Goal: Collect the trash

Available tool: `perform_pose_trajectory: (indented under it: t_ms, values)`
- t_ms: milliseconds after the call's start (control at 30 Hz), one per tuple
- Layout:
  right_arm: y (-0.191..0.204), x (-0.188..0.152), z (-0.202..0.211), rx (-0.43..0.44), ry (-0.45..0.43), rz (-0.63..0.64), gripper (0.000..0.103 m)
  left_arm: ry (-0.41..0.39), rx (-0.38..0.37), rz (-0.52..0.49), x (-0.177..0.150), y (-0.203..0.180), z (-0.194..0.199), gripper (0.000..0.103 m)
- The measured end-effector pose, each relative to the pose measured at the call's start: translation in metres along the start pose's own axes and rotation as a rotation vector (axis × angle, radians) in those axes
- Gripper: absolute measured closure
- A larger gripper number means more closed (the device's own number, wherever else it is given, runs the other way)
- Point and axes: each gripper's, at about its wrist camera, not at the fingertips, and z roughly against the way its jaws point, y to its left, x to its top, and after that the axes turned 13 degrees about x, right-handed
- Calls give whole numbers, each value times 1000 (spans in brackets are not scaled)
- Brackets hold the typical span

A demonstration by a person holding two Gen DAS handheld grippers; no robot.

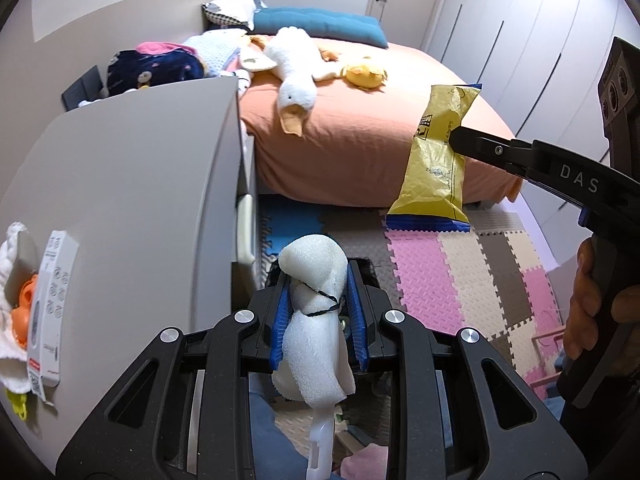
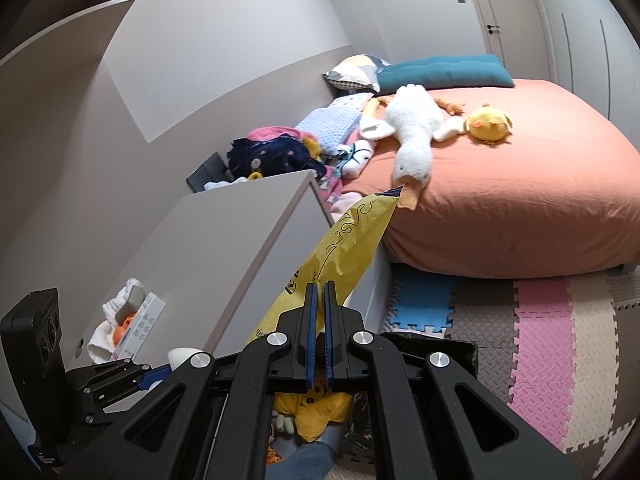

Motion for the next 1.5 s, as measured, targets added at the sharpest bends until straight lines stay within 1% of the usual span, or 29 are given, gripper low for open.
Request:
perform_pose_trajectory:
  t_ms: [367,667,767,1000,1200,1233,1267,1300,1333,1367,1400,1433,1500]
  values:
    - [-31,1,17,-63,-20,-34,99,21,-54,-24,12,-28,-21,77]
    - [-51,-4,24,-119,-25,-61,99,39,-76,-40,19,-50,-40,77]
    - [-57,-5,27,-136,-26,-70,99,37,-56,-48,20,-56,-45,77]
    - [-64,-5,27,-159,-24,-80,99,31,-64,-31,24,-62,-48,77]
    - [-64,-4,17,-157,-7,-77,99,38,-76,-29,24,-63,-51,77]
    - [-65,-3,15,-156,-2,-79,99,39,-81,-29,24,-64,-52,73]
    - [-67,-3,14,-155,4,-83,98,45,-81,-29,24,-64,-53,55]
    - [-69,-1,11,-150,8,-95,94,46,-68,-16,24,-63,-55,39]
    - [-70,0,10,-152,10,-102,82,39,-57,-3,25,-61,-56,12]
    - [-71,2,10,-159,10,-104,55,27,-43,11,25,-59,-55,6]
    - [-71,4,11,-173,1,-103,45,18,-27,24,25,-56,-54,6]
    - [-70,5,12,-193,-12,-90,40,23,-21,35,26,-53,-54,6]
    - [-68,6,14,-207,-15,-73,40,33,-18,60,27,-48,-55,6]
